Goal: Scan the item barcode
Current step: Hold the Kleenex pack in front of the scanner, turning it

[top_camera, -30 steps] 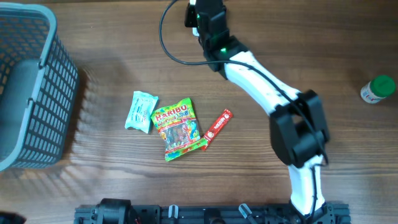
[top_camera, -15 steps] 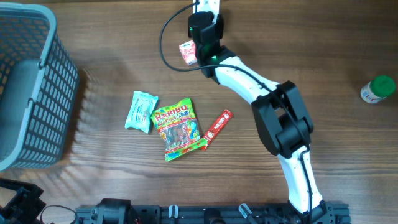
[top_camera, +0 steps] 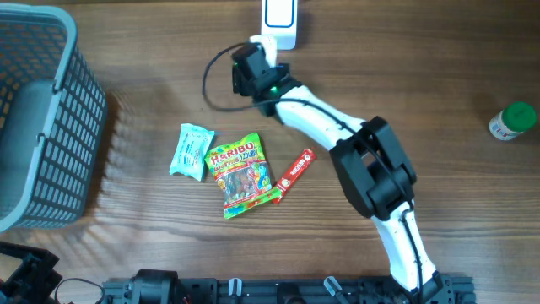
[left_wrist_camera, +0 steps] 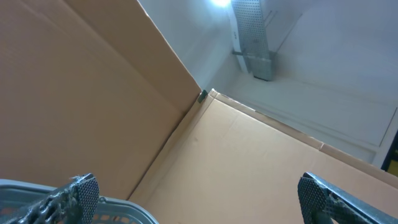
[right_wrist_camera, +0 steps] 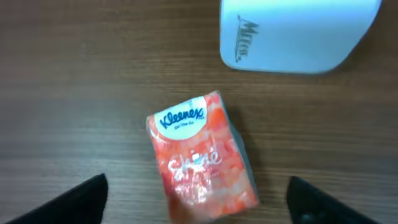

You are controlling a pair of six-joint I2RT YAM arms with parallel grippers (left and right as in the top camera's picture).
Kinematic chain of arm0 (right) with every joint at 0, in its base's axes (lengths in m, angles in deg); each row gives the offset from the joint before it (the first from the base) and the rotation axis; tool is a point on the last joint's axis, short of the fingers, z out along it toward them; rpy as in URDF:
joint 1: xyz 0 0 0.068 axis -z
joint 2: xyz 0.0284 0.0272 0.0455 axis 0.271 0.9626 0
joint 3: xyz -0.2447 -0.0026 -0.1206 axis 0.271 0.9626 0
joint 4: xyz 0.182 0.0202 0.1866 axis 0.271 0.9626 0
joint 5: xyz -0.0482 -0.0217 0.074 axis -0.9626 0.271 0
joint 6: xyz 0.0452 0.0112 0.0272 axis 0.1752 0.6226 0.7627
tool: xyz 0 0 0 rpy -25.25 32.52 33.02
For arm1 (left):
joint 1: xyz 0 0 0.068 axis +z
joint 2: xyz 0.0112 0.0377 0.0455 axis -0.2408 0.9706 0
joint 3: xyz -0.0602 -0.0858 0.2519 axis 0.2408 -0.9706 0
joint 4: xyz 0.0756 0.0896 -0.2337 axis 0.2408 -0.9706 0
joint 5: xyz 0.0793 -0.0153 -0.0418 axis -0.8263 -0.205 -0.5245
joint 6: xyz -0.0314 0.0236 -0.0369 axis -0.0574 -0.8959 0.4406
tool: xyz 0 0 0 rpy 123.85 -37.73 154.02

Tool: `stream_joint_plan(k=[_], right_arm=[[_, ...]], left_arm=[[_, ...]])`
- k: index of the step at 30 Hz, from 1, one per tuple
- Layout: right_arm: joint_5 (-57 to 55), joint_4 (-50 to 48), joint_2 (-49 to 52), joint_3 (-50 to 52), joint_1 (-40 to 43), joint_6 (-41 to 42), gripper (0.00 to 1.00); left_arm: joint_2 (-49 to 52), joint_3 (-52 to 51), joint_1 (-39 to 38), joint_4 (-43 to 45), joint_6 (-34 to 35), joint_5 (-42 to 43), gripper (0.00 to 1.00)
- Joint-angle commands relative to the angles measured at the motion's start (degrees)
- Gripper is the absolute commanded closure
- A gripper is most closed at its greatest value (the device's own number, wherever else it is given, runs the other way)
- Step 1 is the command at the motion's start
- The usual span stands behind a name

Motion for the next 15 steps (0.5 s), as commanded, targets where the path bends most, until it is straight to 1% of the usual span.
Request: stream_joint_plan(k=[1, 2, 4, 6, 11, 14, 15], right_arm=[[14.5, 0.0, -1.8, -0.5, 4.7, 20.9, 0.07], [16.9, 0.5, -1.7, -0.5, 5.6, 24.7, 0.08], [21.8, 2.2, -1.6, -0.5, 7.2, 32.4, 0.14], [25.3, 4.0, -1.4, -0.5, 8.4, 37.9, 0.21], [27.5, 6.6, -1.4, -0.5, 8.9, 42.8, 0.2], [28.1, 7.0, -1.4, -0.5, 8.7, 43.9, 0.14], [28.1, 7.3, -1.4, -0.5, 8.7, 44.9, 0.13]], left_arm=[[-0.6, -0.2, 0.3, 0.2, -0.3, 0.2, 0.0], [-0.6, -0.2, 0.3, 0.2, -0.3, 0.2, 0.0], [-0.6, -0.2, 0.3, 0.2, -0.3, 0.2, 0.0], [-0.6, -0.2, 0.3, 0.2, -0.3, 0.2, 0.0], [-0.6, -0.2, 0.3, 0.2, -0.3, 0.2, 0.0], [-0.6, -0.2, 0.3, 0.2, -0.3, 0.2, 0.0], [-0.6, -0.2, 0.3, 0.2, -0.3, 0.2, 0.0]])
